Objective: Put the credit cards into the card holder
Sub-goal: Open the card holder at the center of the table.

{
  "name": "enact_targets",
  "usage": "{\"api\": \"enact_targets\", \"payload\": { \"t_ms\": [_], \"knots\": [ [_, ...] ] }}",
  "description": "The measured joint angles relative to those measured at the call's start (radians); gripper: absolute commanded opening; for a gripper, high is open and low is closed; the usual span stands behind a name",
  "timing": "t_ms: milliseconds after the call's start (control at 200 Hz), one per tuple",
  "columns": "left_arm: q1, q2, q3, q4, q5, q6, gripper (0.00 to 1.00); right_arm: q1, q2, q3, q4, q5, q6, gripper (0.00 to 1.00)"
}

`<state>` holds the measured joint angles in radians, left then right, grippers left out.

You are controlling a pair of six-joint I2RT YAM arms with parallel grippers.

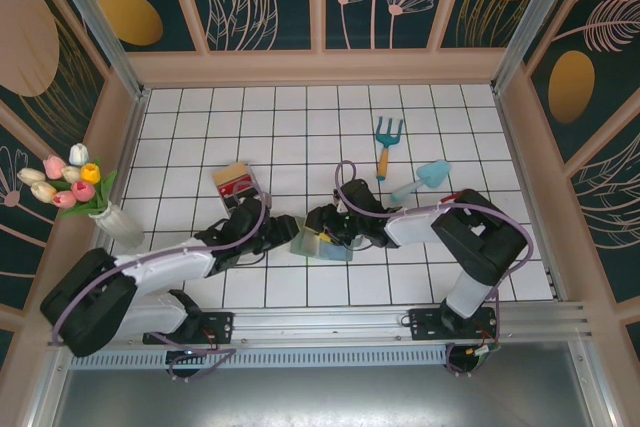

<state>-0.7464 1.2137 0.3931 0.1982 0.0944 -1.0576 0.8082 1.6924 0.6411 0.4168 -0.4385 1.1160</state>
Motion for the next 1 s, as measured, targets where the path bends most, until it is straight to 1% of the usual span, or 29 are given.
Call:
{"api": "enact_targets", "payload": {
  "t_ms": [65, 155, 225, 375, 475, 651, 736, 816, 916, 996],
  "knots": [
    [0.0, -0.049, -0.005, 0.008, 0.0, -0.002, 0.19, 0.0, 0.002, 0.0, 0.0, 0.001, 0.008, 0.44],
    [0.0, -0.068, -0.005, 0.045, 0.023, 0.006, 0.12, 0.0, 0.005, 0.011, -0.022, 0.002, 0.01, 0.43],
    [0.0, -0.056, -0.005, 0.079, 0.063, 0.017, 0.09, 0.0, 0.009, 0.022, -0.033, 0.003, 0.013, 0.45],
    [0.0, 0.016, -0.005, 0.151, 0.168, 0.037, 0.07, 0.0, 0.009, 0.032, -0.049, 0.002, 0.013, 0.46],
    [0.005, 0.049, -0.005, 0.184, 0.198, 0.048, 0.08, -0.002, 0.01, 0.036, -0.064, 0.004, 0.017, 0.46],
    [0.018, 0.103, -0.006, 0.254, 0.227, 0.062, 0.08, -0.011, 0.01, 0.044, -0.085, 0.02, 0.021, 0.47],
    [0.027, 0.137, -0.006, 0.304, 0.24, 0.062, 0.04, -0.022, 0.01, 0.044, -0.085, 0.024, 0.026, 0.47],
    [0.027, 0.148, -0.006, 0.324, 0.235, 0.061, 0.02, -0.027, 0.01, 0.044, -0.085, 0.026, 0.035, 0.43],
    [0.019, 0.134, -0.039, 0.342, 0.221, 0.037, 0.0, -0.026, 0.01, 0.047, -0.088, 0.025, 0.035, 0.41],
    [0.006, 0.078, -0.095, 0.326, 0.201, 0.011, 0.0, -0.016, 0.01, 0.06, -0.101, 0.025, 0.035, 0.41]
  ]
}}
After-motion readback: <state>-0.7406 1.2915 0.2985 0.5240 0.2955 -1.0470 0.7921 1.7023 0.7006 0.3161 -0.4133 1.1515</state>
